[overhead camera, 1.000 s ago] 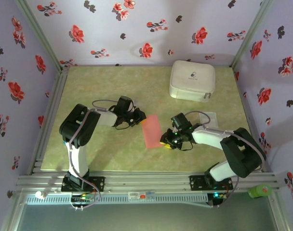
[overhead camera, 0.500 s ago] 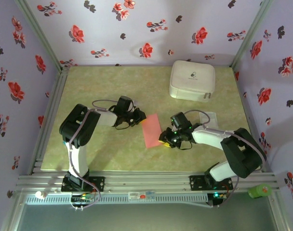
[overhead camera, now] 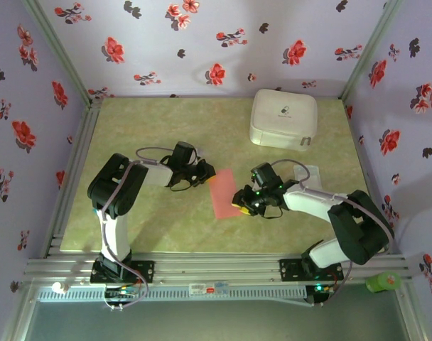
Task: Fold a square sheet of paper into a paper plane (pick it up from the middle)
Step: Fold the triangle a second time at the center of the table.
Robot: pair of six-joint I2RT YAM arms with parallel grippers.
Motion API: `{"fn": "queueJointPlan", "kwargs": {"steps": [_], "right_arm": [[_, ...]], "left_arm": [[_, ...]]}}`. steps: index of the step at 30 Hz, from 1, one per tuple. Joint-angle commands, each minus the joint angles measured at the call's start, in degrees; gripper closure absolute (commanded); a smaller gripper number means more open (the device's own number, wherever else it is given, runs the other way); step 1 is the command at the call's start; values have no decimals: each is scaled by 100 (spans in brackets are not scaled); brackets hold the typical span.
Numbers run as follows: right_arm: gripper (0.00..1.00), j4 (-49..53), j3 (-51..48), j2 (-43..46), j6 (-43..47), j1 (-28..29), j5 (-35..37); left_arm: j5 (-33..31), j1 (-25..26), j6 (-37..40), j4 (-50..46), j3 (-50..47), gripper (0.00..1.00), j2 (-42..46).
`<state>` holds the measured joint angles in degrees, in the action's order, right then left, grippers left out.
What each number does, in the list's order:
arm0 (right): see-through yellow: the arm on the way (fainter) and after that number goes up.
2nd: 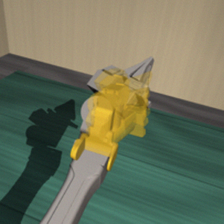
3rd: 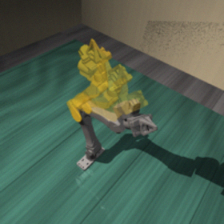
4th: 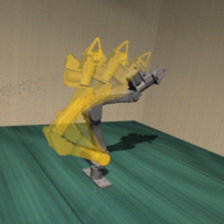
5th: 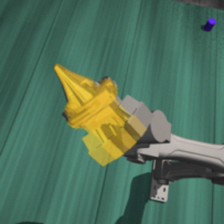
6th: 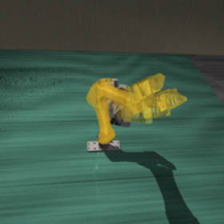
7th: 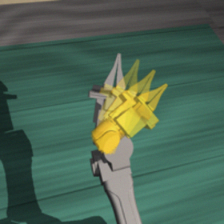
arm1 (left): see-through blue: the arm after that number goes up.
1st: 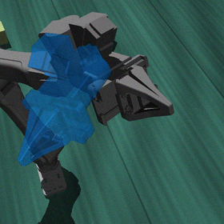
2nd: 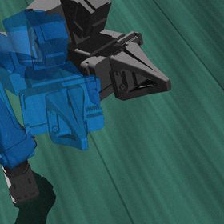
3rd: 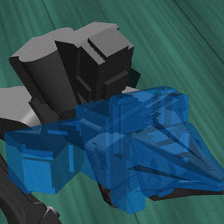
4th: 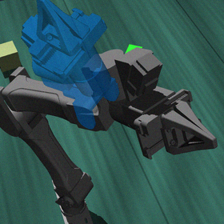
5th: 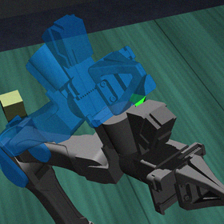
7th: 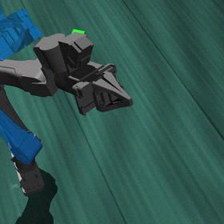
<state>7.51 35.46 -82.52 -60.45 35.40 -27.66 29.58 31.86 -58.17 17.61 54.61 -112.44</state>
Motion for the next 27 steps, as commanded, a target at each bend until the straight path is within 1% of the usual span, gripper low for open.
{"fn": "queueJointPlan", "kwargs": {"steps": [1, 5, 9, 14, 20, 22, 24, 25, 27], "right_arm": [[63, -422, -242, 67, -410, 81, -299], [59, -775, -412, 105, -690, 161, -414], [58, -1178, -507, -39, -1018, 324, -392], [58, -2021, -811, -178, -1687, 502, -255], [57, -1876, -895, -136, -1783, 635, 21], [56, -1902, -970, -116, -1881, 633, 96], [57, -2153, -1045, 26, -2103, 666, 27], [56, -2072, -1031, 173, -2121, 709, 80], [55, -1276, -875, 409, -1837, 724, 353]], "left_arm": [[8, -22, -62, -403, -46, 86, -209], [27, -13, -84, -398, -56, 86, -190], [49, -3, -81, -407, -47, 86, -164], [76, -4, -40, -460, -9, 86, -157], [111, -4, 2, -469, -21, 86, -120], [126, -4, 17, -469, -12, 86, -127], [125, -4, 35, -499, -3, 86, -136], [122, -2, 43, -507, -3, 86, -128], [126, -4, 38, -488, -20, 86, -116]]}}
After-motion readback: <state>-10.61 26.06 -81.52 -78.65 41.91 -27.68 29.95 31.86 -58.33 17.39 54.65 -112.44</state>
